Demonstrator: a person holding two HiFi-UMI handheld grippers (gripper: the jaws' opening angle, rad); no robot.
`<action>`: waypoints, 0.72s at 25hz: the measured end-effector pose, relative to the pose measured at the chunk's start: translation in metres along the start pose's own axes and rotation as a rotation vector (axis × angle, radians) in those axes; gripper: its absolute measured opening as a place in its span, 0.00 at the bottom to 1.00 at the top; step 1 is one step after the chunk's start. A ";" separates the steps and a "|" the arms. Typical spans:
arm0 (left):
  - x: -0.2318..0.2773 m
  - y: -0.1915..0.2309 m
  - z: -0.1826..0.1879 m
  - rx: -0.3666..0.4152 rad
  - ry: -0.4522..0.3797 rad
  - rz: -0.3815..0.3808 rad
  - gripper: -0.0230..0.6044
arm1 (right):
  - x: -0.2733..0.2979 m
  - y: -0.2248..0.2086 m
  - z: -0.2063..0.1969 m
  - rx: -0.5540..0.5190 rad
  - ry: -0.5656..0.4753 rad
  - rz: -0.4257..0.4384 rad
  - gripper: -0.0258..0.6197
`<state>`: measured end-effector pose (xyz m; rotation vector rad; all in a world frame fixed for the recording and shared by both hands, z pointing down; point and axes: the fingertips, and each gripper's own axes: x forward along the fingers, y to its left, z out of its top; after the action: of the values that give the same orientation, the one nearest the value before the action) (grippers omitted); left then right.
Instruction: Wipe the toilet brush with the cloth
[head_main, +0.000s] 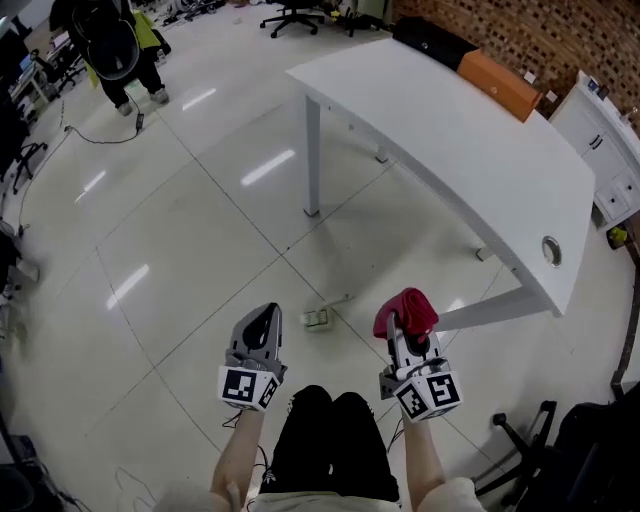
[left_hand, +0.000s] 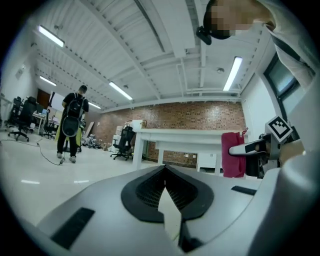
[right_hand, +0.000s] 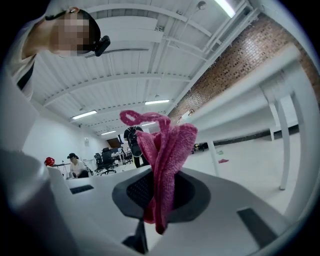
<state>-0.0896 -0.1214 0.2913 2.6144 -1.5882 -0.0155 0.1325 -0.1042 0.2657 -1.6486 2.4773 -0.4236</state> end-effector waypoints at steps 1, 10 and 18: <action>0.005 0.006 -0.041 0.010 -0.009 -0.015 0.04 | 0.006 -0.016 -0.040 -0.007 -0.004 0.000 0.09; 0.040 0.024 -0.362 0.058 0.007 -0.171 0.04 | 0.073 -0.130 -0.355 -0.035 0.033 0.053 0.09; 0.046 0.006 -0.505 0.005 0.094 -0.204 0.04 | 0.134 -0.159 -0.525 -0.118 0.251 0.253 0.09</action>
<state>-0.0480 -0.1324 0.7963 2.7250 -1.2892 0.0973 0.0806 -0.2030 0.8193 -1.3661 2.9004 -0.4861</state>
